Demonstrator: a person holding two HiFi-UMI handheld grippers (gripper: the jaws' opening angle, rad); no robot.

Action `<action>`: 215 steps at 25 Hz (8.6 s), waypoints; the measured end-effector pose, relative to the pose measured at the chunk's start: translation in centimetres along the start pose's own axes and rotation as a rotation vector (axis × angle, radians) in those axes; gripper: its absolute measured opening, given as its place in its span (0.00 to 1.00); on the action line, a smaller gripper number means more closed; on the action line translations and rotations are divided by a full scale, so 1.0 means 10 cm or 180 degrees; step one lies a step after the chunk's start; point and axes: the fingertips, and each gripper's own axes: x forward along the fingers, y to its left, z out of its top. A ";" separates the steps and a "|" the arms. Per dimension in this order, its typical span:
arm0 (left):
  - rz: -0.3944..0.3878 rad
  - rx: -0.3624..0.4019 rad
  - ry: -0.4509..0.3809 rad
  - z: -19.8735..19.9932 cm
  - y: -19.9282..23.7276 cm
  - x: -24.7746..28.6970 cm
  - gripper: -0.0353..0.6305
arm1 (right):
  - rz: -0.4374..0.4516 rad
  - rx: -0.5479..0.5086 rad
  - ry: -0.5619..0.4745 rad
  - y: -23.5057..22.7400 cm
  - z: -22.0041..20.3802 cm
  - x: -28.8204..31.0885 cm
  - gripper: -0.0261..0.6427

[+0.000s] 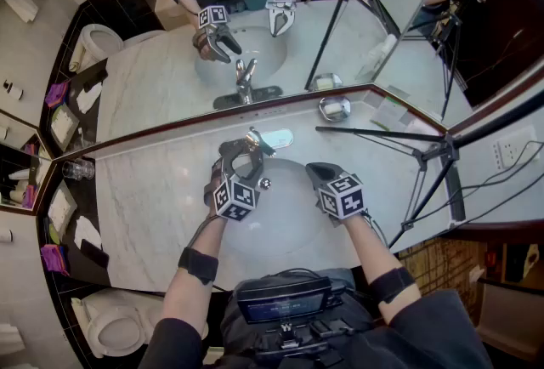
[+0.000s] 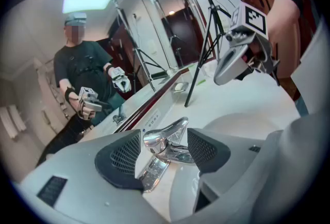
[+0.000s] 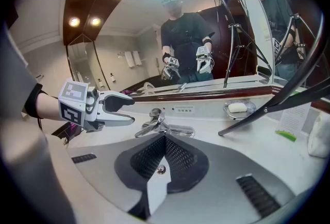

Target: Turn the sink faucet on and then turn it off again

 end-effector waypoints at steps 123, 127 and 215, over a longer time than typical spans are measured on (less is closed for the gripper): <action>0.0544 -0.1546 -0.0306 -0.11 0.22 -1.13 0.14 | 0.0184 -0.0204 -0.0142 0.41 0.12 -0.07 0.07; 0.0409 -0.1259 -0.0294 0.05 0.23 -0.87 0.21 | 0.0163 -0.0178 -0.0126 0.35 0.09 -0.06 0.07; -0.0142 -0.0256 0.0020 0.21 -0.18 -0.39 0.06 | 0.0185 -0.0129 -0.0138 0.29 0.10 0.00 0.07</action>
